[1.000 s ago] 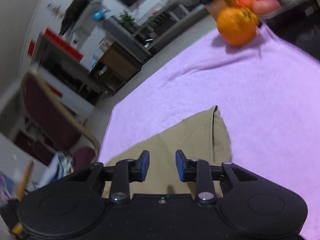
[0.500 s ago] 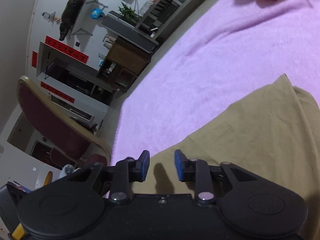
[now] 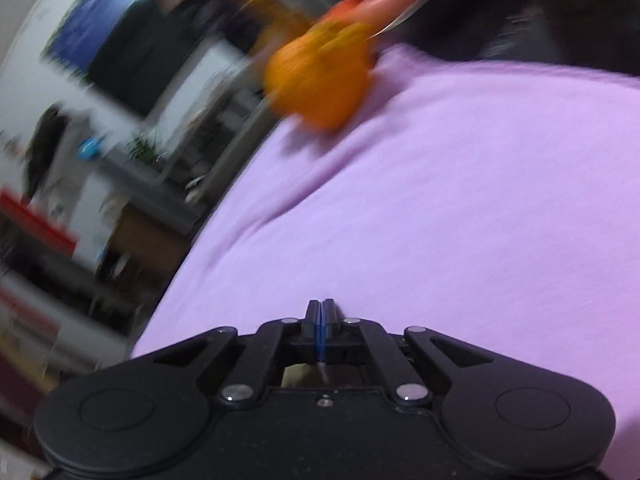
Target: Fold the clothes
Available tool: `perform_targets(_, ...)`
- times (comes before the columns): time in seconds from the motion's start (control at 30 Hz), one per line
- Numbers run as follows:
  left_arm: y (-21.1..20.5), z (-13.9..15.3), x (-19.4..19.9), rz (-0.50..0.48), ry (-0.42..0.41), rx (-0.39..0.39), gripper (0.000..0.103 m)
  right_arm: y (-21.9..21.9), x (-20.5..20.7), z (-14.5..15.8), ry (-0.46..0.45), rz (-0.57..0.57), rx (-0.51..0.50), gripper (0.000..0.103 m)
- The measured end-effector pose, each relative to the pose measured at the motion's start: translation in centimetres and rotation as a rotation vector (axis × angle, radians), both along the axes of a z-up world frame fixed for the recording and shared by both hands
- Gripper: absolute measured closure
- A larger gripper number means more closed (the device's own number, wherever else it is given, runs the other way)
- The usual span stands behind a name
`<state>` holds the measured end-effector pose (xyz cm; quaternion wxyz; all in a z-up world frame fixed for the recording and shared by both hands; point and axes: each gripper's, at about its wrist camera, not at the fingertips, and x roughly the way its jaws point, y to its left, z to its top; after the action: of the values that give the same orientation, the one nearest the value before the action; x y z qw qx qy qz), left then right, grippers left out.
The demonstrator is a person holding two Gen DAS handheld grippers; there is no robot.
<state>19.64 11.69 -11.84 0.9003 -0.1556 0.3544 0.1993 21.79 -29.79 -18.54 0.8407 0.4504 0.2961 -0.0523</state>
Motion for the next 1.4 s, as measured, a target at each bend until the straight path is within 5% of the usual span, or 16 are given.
perform_targets(0.13, 1.3, 2.6, -2.5, -0.012, -0.007, -0.022, 0.095, -0.4, -1.8, 3.2, 0.012, 0.031, -0.061, 0.094)
perform_targets(0.27, -1.1, 6.3, -6.0, -0.174, -0.058, 0.027, 0.081, 1.9, -3.6, 8.4, -0.031, 0.202, -0.138, 0.083)
perform_targets(0.4, -3.6, 7.7, -9.9, -0.353, -0.059, 0.035, 0.081, 4.2, -7.8, 11.6, -0.043, 0.382, -0.245, 0.075)
perform_targets(0.6, -7.2, 6.1, -12.7, -0.515, -0.06, 0.173, 0.082, 7.4, -11.1, 10.7, -0.007, 0.522, -0.44, 0.073)
perform_targets(0.83, -7.5, 3.8, -9.6, -0.501, -0.072, 0.186, 0.087, 12.1, -9.1, 9.3, -0.061, 0.616, -0.645, 0.074)
perform_targets(1.03, -8.1, 0.6, -8.8, -0.536, 0.017, 0.29, 0.086, 13.7, -7.8, 5.8, -0.002, 0.709, -0.717, 0.077)
perform_targets(1.2, -7.8, 0.5, -11.7, -0.581, 0.039, 0.307, 0.086, 12.5, -10.5, 6.1, 0.029, 0.727, -0.788, 0.077)
perform_targets(1.4, -7.4, 1.2, -15.7, -0.608, 0.063, 0.335, 0.087, 10.0, -14.9, 7.4, 0.072, 0.73, -0.754, 0.076)
